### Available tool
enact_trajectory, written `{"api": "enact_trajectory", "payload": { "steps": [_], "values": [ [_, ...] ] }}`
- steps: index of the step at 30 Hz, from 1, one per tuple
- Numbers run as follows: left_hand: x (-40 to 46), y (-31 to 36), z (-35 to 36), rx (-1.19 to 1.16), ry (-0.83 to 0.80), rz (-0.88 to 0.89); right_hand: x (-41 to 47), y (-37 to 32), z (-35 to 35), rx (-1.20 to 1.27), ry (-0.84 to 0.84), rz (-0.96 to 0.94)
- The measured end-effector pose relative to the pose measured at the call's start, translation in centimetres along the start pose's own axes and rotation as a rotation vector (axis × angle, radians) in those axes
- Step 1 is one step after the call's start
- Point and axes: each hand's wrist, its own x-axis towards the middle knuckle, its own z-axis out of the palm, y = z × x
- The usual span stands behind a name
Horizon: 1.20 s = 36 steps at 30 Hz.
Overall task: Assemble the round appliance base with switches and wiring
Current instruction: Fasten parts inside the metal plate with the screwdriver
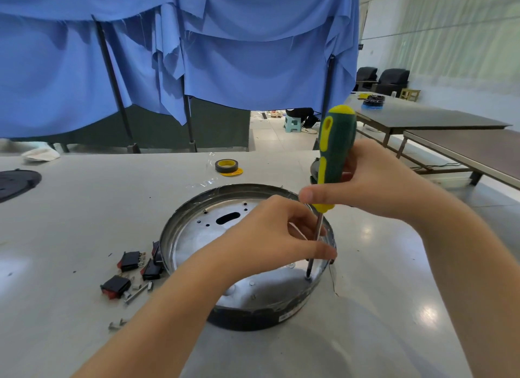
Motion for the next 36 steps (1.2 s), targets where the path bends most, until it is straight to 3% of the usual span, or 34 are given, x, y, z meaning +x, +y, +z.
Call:
{"api": "enact_trajectory", "payload": {
  "steps": [6, 12, 15, 21, 27, 31, 33, 36],
  "values": [
    [0.0, 0.3, 0.1, 0.076, 0.106, 0.025, 0.2, 0.0, 0.2, -0.145, 0.001, 0.005],
    [0.2, 0.1, 0.1, -0.008, 0.008, -0.005, -0.3, 0.9, -1.7, 0.385, -0.310, 0.068],
    [0.2, -0.1, 0.1, -0.082, -0.046, -0.018, -0.4, 1.3, -1.9, 0.515, -0.378, 0.057],
    [0.0, -0.3, 0.1, -0.164, -0.115, -0.013, -0.3, 0.9, -1.6, 0.346, -0.197, 0.038],
    [0.1, 0.1, 0.1, 0.026, 0.046, 0.021, -0.1, 0.3, -0.5, 0.063, -0.010, -0.003],
    [0.1, -0.1, 0.0, 0.048, 0.084, 0.039, 0.0, 0.1, 0.0, -0.099, 0.011, 0.026],
    [0.1, -0.2, -0.1, 0.050, 0.081, 0.042, 0.1, 0.2, -0.2, -0.009, -0.055, 0.022],
    [0.2, -0.3, -0.2, 0.001, 0.034, 0.020, 0.0, 0.8, -1.2, 0.333, -0.236, 0.074]
  ]
}}
